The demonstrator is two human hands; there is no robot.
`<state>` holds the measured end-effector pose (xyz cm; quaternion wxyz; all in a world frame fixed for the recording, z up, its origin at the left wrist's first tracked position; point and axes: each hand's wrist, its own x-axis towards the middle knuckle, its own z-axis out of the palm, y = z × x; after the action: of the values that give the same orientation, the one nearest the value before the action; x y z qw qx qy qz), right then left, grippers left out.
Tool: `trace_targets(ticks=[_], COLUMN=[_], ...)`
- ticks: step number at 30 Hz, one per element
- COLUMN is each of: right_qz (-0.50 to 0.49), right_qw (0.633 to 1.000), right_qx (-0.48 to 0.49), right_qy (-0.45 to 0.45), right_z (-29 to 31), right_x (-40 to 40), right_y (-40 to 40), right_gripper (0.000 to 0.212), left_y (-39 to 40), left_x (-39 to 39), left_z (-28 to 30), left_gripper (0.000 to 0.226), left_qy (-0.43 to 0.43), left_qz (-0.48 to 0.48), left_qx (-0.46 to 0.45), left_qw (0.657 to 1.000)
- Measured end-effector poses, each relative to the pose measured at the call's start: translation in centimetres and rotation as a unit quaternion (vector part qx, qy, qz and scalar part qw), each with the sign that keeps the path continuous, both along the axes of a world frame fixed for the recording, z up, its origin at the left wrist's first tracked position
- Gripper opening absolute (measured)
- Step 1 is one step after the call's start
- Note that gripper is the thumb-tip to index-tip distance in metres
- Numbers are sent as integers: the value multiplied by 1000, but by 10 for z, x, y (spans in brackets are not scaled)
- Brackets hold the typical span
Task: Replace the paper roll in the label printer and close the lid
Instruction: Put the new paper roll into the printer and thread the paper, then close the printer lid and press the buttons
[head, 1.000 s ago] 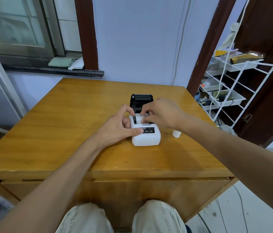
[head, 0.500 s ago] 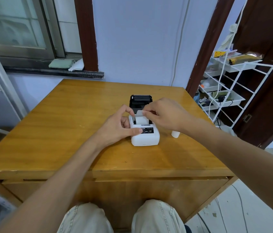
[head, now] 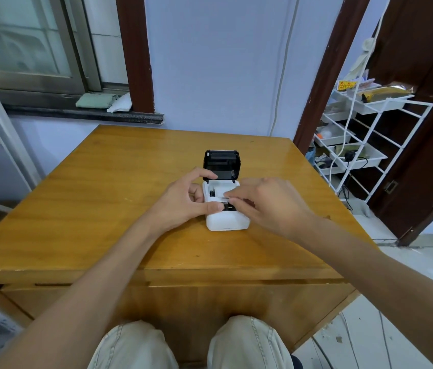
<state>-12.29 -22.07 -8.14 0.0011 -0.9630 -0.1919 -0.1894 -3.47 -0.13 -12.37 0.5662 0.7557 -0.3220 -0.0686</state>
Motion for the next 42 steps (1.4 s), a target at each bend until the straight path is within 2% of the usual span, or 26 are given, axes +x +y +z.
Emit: trace_targets(ticks=[2, 6, 10, 12, 14, 16, 18, 22, 24, 27, 29, 31, 34, 42], right_qz=[7, 15, 7, 6, 4, -1, -16, -79, -104, -107, -101, -96, -75, -27], right_qw=[1000, 998, 998, 997, 996, 991, 980, 965, 953, 918, 894, 902, 925, 926], right_qx=[-4, -17, 35, 56, 77, 128, 195, 232, 278, 362, 400, 397, 364, 371], right_qy=[-26, -57, -54, -51, -46, -33, -27, -88, -51, 121, 177, 141, 76, 64], right_z=[-7, -18, -22, -24, -25, -26, -23, 4, 24, 47, 49, 41, 24, -1], right_x=[-6, -19, -25, -23, -20, -17, -14, 8, 28, 61, 71, 71, 59, 29], right_y=[2, 6, 5, 2, -1, -2, 1, 9, 14, 22, 27, 29, 25, 14], right_gripper=[49, 47, 48, 43, 36, 31, 27, 23, 33, 53, 65, 59, 30, 38], left_y=[0, 1, 1, -3, -7, -11, -11, -12, -14, -13, -12, -12, -12, -13], left_x=[1, 2, -1, -3, -5, -7, -5, -5, -7, -7, -7, -7, -6, -7], left_z=[0, 0, 5, 5, 1, -3, -6, -5, -5, -3, -4, -4, -4, -3], left_gripper=[57, 55, 39, 45, 65, 76, 72, 68, 69, 66, 66, 67, 67, 69], left_qy=[3, 5, 9, 1, -14, -21, -29, -12, -8, -11, -2, 3, 4, 15], left_qz=[-3, -7, 4, 33, 48, 59, 72, 88, 99, 111, 108, 107, 113, 114], left_qx=[-4, 1, 21, 53, 79, 79, 73, 68, 69, 71, 68, 65, 67, 56], left_qw=[1000, 1000, 1000, 998, 996, 995, 994, 994, 993, 991, 992, 992, 991, 992])
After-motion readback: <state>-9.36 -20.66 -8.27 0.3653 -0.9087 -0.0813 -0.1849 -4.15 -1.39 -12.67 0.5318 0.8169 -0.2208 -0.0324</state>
